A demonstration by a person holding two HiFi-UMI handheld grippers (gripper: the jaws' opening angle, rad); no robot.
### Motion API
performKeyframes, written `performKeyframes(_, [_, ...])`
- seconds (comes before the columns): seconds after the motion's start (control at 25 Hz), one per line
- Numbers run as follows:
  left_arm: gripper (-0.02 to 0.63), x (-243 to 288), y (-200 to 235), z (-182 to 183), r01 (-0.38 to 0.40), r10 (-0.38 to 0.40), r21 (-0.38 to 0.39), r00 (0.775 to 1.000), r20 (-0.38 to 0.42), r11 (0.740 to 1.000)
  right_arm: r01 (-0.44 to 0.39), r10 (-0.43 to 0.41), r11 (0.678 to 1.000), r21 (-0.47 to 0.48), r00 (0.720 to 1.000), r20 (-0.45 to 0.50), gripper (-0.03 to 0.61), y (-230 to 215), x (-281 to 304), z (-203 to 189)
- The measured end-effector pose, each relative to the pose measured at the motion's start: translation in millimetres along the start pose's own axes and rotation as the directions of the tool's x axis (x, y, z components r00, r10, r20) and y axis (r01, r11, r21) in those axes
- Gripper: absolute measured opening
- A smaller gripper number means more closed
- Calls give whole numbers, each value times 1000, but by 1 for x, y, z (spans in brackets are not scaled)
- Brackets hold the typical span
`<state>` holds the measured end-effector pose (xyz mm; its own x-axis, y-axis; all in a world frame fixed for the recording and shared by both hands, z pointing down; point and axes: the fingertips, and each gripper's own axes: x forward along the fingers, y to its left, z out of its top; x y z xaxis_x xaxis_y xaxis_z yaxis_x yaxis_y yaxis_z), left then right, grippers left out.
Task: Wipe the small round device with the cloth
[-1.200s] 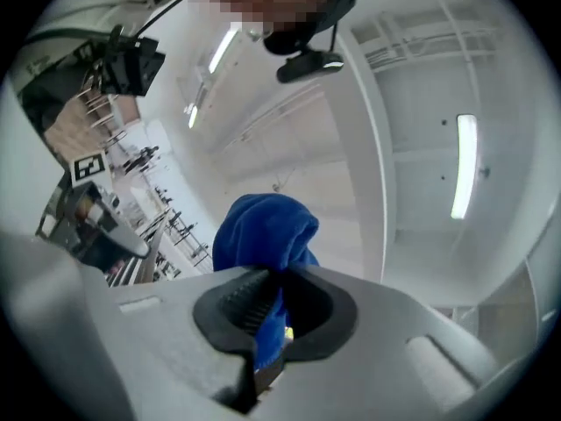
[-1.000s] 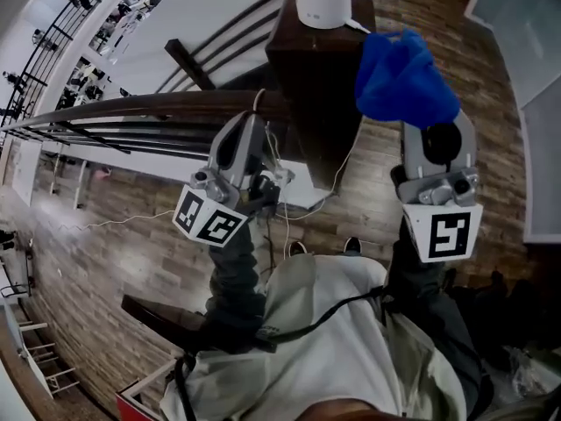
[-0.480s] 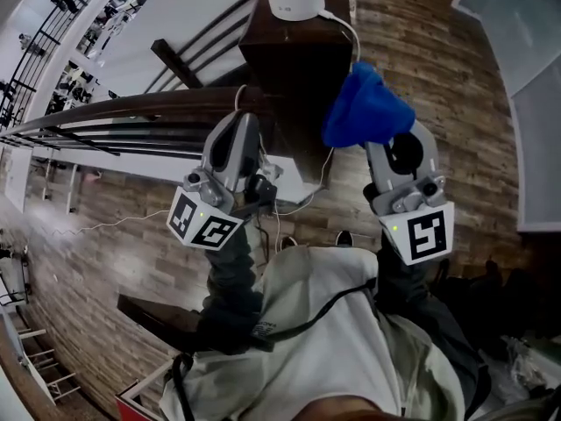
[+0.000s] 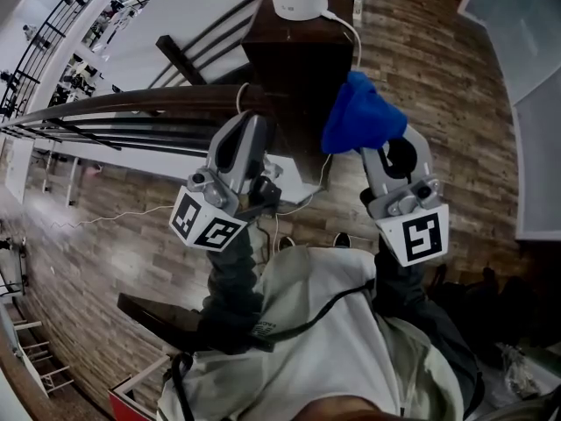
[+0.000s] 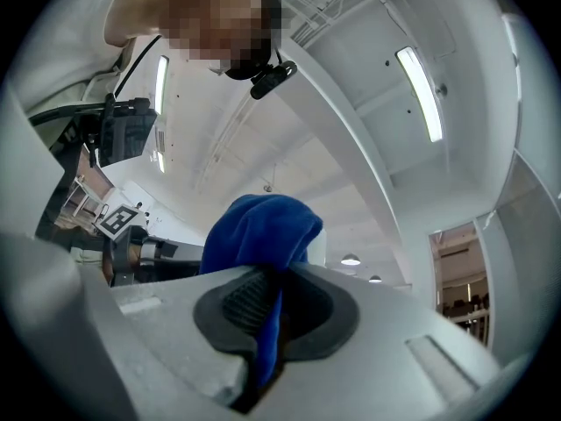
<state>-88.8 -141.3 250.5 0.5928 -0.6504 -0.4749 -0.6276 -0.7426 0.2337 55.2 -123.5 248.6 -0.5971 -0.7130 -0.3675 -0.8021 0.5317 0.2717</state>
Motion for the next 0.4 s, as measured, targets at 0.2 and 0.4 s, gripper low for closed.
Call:
performKeyframes(0.2, [5,3,-2,-3,3,-3,-1,1000,-4,1000,-1,1,1000,2,1000,-4,18,-2,-3,-3])
performKeyframes(0.4, [5,5,-5,-4,10,-10,-2,1000,-4,1000,1,-1,1000,-2,1000,3,18,-3,-5,-1])
